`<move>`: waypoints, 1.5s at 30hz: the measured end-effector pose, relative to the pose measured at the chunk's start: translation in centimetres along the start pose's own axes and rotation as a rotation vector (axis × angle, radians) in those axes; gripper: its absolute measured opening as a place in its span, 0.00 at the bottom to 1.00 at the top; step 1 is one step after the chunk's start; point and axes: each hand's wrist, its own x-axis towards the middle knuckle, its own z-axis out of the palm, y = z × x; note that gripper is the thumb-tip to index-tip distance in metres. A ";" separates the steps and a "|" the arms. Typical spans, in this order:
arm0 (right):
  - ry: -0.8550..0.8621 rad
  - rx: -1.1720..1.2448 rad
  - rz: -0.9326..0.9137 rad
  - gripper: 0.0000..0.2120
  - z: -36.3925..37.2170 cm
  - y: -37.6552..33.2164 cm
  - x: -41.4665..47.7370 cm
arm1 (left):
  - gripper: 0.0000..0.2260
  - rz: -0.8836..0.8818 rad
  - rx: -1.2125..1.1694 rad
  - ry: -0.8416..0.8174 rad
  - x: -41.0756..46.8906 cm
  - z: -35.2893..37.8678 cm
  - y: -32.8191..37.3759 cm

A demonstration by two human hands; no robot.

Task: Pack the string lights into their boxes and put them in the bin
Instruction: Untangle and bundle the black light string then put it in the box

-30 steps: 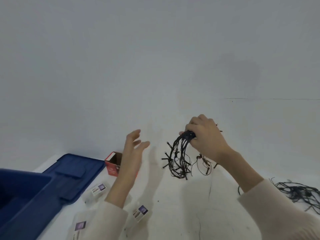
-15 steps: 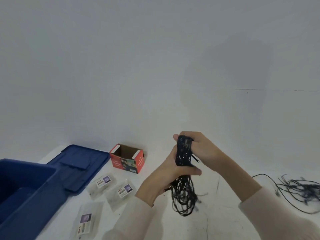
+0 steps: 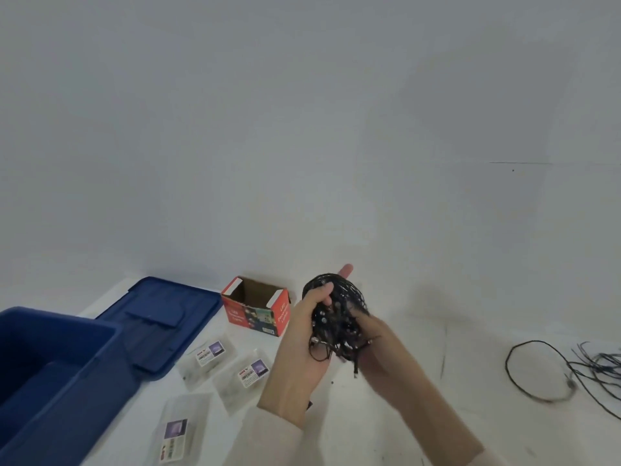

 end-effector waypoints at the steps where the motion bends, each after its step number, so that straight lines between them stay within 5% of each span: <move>1: 0.012 0.032 -0.003 0.20 1.0 1.0 0.1 | 0.07 0.025 -0.065 0.009 0.3 -0.2 -0.1; 5: 0.016 -0.095 -0.055 0.12 3.6 2.8 0.9 | 0.10 0.201 -0.279 0.178 2.0 -1.8 0.8; 8: -0.199 -0.272 -0.017 0.19 3.4 2.9 1.5 | 0.15 0.341 -0.423 0.181 3.2 -4.3 3.9; 10: -0.197 -0.434 -0.013 0.18 3.2 3.3 3.0 | 0.18 0.346 -0.465 0.201 4.0 -6.2 6.0; 14: -0.082 -1.190 -0.368 0.19 4.0 4.1 8.8 | 0.16 0.291 -0.384 0.282 5.4 -8.7 7.8; 18: -0.222 -1.722 -0.337 0.17 4.4 5.5 12.0 | 0.14 0.264 -0.328 0.314 5.8 -9.4 7.9; 24: -0.193 -1.725 -0.341 0.08 -1.8 2.3 9.2 | 0.22 0.270 -0.224 0.332 6.3 -7.7 7.2; 28: -0.189 -1.760 -0.271 0.06 -6.9 -0.7 3.4 | 0.13 0.212 -0.072 0.335 7.4 -4.5 3.1; 30: -0.180 -1.754 -0.242 0.05 -9.0 -1.5 0.9 | 0.11 0.168 0.103 0.303 7.7 -2.4 -0.3; 32: -0.163 -1.747 -0.209 0.07 -10.6 -1.8 -1.1 | 0.09 0.178 0.543 0.194 7.4 -0.8 -4.0; 36: -0.098 -1.692 -0.155 0.09 -12.4 -2.4 -3.5 | 0.07 0.186 1.412 -0.409 6.5 -0.3 -8.8; 41: -0.134 -1.627 -0.141 0.13 -12.6 -2.8 -4.3 | 0.08 0.253 1.754 -0.684 6.1 -1.2 -7.9; 45: -0.153 -1.499 -0.150 0.21 -12.7 -3.0 -4.4 | 0.07 -0.026 1.846 -0.735 6.0 -1.9 -6.7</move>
